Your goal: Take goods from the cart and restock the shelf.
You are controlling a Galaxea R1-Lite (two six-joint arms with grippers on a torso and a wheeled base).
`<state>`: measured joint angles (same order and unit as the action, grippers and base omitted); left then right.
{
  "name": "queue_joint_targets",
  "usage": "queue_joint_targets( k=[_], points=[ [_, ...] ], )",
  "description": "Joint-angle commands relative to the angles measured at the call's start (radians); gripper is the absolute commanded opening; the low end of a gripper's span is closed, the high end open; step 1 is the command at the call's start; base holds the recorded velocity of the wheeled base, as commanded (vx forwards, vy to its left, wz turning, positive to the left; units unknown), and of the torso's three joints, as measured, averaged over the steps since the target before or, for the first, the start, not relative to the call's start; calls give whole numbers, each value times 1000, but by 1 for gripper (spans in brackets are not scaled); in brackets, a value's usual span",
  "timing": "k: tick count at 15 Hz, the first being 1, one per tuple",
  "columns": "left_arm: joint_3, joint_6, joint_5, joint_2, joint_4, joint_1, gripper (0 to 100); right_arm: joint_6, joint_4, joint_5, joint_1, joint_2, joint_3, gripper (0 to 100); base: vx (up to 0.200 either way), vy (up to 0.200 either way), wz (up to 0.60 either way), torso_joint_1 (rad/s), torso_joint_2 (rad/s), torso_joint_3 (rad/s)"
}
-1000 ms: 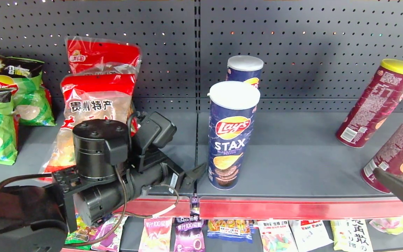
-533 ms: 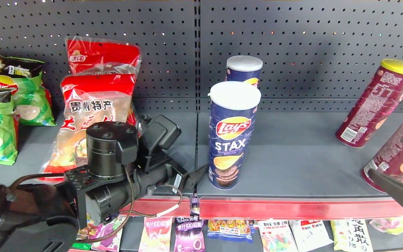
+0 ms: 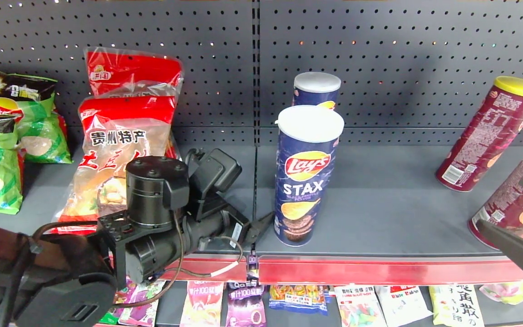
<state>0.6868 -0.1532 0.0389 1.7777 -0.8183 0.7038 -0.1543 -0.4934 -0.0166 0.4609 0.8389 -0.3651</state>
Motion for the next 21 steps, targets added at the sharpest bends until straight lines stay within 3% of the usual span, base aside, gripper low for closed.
queue_joint_targets(
  k=[1, 9, 21],
  points=[
    [8, 0, -1, 14, -1, 6, 100, -1, -1, 0, -7, 3, 0, 100, 0, 0, 0, 0, 0, 0],
    [50, 0, 1, 37, 2, 22, 100, 1, -1, -2, -13, 5, 2, 100, 0, 0, 0, 0, 0, 0],
    [30, 4, 12, 17, 1, 19, 100, 1, -1, 0, -13, 8, 3, 100, 0, 0, 0, 0, 0, 0]
  ],
)
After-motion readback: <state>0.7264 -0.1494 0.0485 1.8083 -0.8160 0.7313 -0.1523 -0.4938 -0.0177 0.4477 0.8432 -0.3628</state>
